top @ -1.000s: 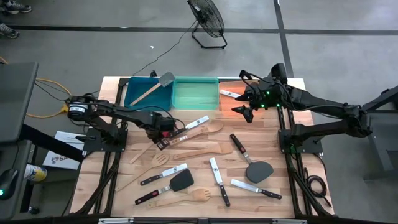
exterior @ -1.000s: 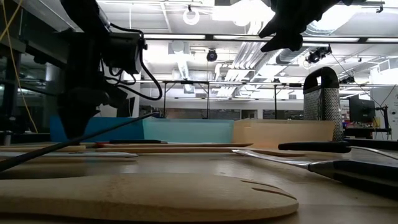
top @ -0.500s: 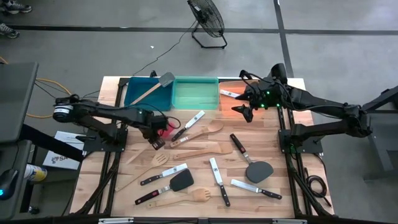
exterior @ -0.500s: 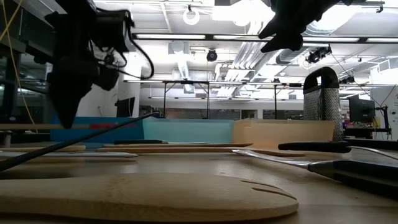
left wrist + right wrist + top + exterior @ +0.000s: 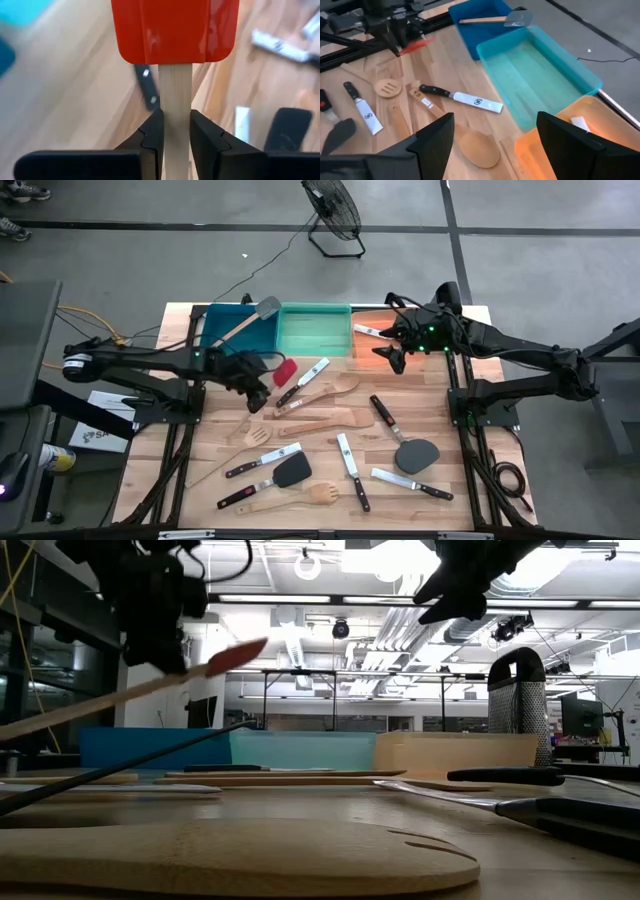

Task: Pick & Place Kitchen Items
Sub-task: Put the red spatula into the blue bin

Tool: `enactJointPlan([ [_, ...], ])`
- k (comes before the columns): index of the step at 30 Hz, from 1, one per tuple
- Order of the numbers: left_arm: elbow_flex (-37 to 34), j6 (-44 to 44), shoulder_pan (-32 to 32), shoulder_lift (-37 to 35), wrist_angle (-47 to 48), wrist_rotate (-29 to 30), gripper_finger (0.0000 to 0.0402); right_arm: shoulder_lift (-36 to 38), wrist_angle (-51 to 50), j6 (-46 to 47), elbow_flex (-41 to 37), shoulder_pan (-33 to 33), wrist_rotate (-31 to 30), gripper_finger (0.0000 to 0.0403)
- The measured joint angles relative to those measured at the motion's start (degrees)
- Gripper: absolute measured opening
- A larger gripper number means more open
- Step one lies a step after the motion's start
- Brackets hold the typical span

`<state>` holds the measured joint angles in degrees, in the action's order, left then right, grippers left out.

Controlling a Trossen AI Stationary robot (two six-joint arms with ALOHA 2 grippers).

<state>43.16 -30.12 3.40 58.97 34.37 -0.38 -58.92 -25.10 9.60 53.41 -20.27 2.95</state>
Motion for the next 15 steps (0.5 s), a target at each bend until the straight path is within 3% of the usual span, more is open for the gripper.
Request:
enactJointPlan([
  [9,0.1,4.1,5.0,-2.8,-3.2,11.4,0.0063,0.0,1.4,0.2,0.0,0.0,-1.6,0.0275],
  [15,0.1,10.7,12.5,-2.7,-9.9,11.7,0.0063,0.0,2.2,1.0,0.0,-0.5,-2.3,0.0275],
])
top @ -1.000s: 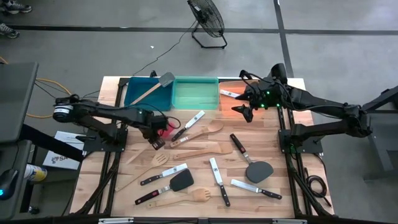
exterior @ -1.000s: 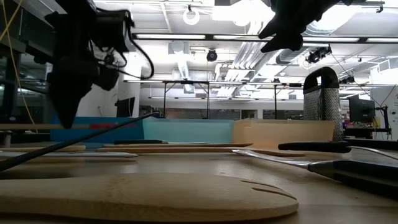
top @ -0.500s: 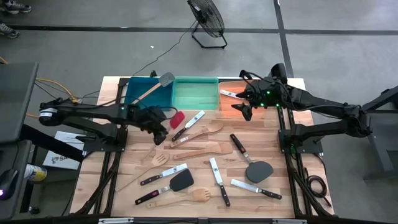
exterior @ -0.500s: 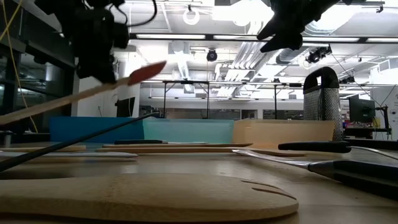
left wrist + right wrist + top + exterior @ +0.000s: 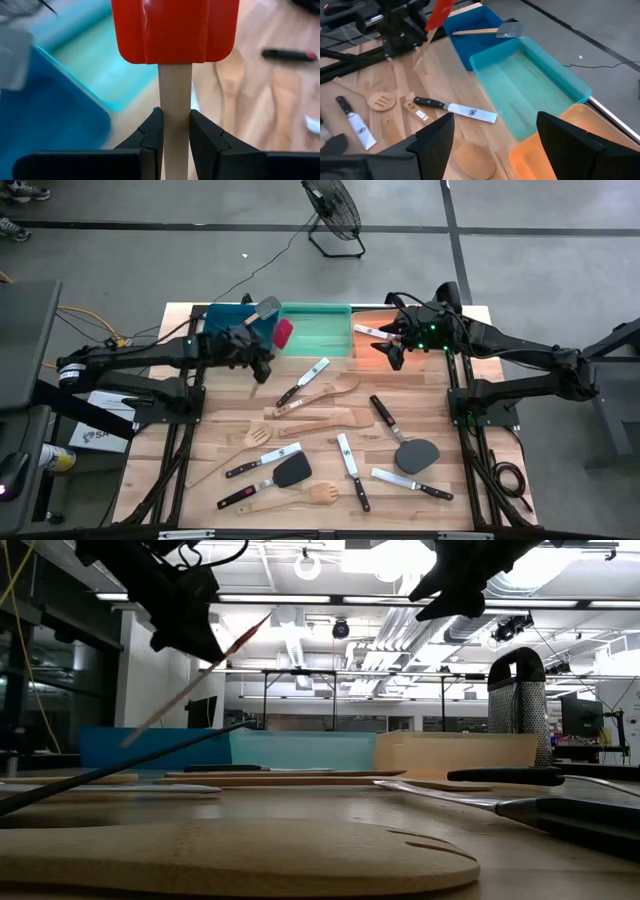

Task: Pick & Place Kitchen Items
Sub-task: Put the red spatula into the blue bin

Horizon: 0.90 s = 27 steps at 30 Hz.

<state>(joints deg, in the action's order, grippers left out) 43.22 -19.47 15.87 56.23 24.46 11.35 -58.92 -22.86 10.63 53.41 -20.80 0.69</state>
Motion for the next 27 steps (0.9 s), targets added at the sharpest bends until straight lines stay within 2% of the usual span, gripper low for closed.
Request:
enactJointPlan([
  [2,0.0,1.8,2.3,0.0,-2.1,-0.8,0.0063,0.0,0.0,0.3,0.0,0.0,-1.0,0.0275],
  [4,0.0,4.2,4.9,0.0,-4.9,-4.9,0.0063,0.0,0.0,0.3,0.0,0.0,-1.7,0.0275],
  [13,0.0,9.4,18.5,-0.2,-15.9,-38.0,0.0063,0.0,0.0,0.3,0.0,0.0,-4.8,0.0275],
  [18,0.0,9.8,27.9,-0.2,-20.6,-53.1,0.0063,0.0,0.8,0.3,0.0,0.0,-6.8,0.0275],
  [22,0.0,9.9,35.6,-0.2,-21.7,-61.0,0.0063,0.0,1.3,0.3,0.0,0.0,-7.5,0.0275],
  [27,0.0,10.2,44.2,-0.1,-22.4,-67.6,0.0063,0.0,1.3,0.3,0.0,-0.3,-9.4,0.0275],
])
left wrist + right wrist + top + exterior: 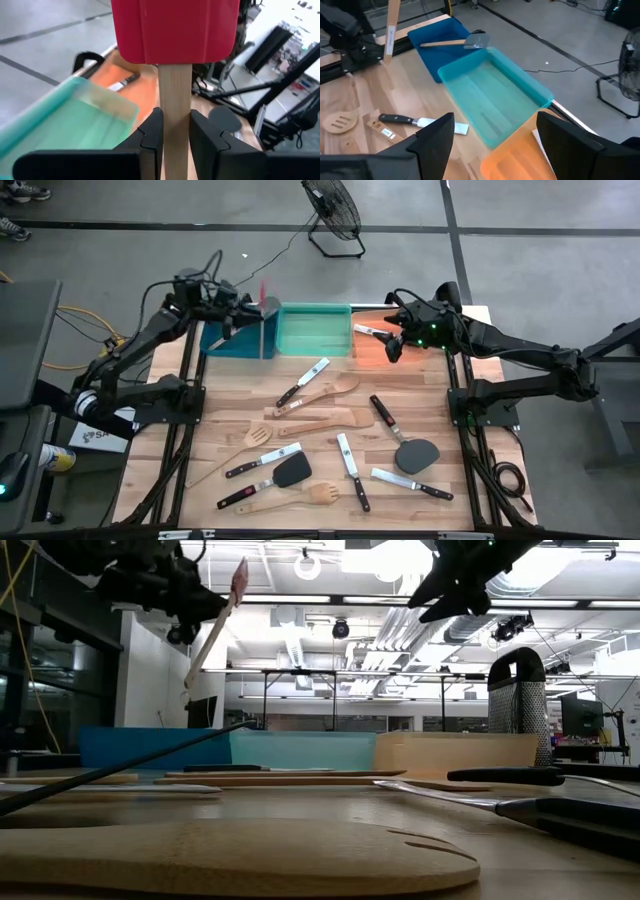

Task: Pick & Place Kitchen Items
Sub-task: Put the red spatula into the blue bin

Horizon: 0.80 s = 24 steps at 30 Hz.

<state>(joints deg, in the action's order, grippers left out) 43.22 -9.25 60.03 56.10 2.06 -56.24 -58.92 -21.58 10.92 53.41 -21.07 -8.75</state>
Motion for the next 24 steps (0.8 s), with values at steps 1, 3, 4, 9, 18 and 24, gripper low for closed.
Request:
enactJointPlan([
  [1,0.0,0.0,1.5,0.0,-0.7,-1.0,0.0063,0.0,0.0,0.0,0.0,-0.2,-0.2,0.0275],
  [3,0.0,0.0,4.0,0.0,-2.2,-2.9,0.0063,0.0,0.0,0.0,0.0,-0.8,-0.2,0.0275],
  [4,0.0,0.0,5.1,0.0,-2.9,-3.9,0.0063,0.0,0.0,0.0,0.0,-1.1,-0.2,0.0275],
  [9,0.0,0.0,9.3,0.0,-5.0,-8.5,0.0063,0.0,0.0,0.0,0.0,-2.6,-0.3,0.0275],
  [18,0.0,-2.7,14.2,1.7,-10.7,-20.0,0.0063,0.0,0.0,0.0,0.0,-5.0,-0.2,0.0275],
  [24,0.0,-7.6,14.2,3.2,-19.0,-23.8,0.0063,0.0,0.0,0.0,0.0,-5.7,-0.2,0.0275],
])
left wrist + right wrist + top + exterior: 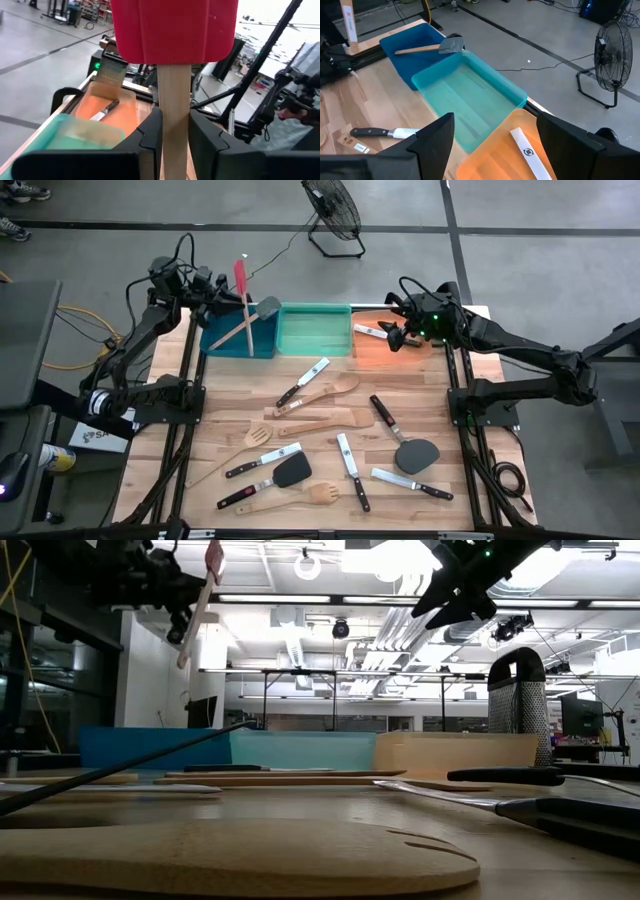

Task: Pick & Place Kitchen Items
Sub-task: Put the red spatula into the blue bin

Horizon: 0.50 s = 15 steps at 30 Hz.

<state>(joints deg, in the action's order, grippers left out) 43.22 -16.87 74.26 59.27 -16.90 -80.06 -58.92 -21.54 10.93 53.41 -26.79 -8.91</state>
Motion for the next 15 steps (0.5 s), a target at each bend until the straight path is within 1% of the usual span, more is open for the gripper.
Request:
enactJointPlan([
  [5,0.0,-3.0,0.0,1.1,-4.6,-0.5,0.0063,0.0,0.0,0.0,0.0,0.0,0.0,0.0275],
  [15,0.0,-2.8,0.0,3.1,-4.5,-0.4,0.0063,0.0,0.0,0.0,0.0,0.0,0.0,0.0275],
])
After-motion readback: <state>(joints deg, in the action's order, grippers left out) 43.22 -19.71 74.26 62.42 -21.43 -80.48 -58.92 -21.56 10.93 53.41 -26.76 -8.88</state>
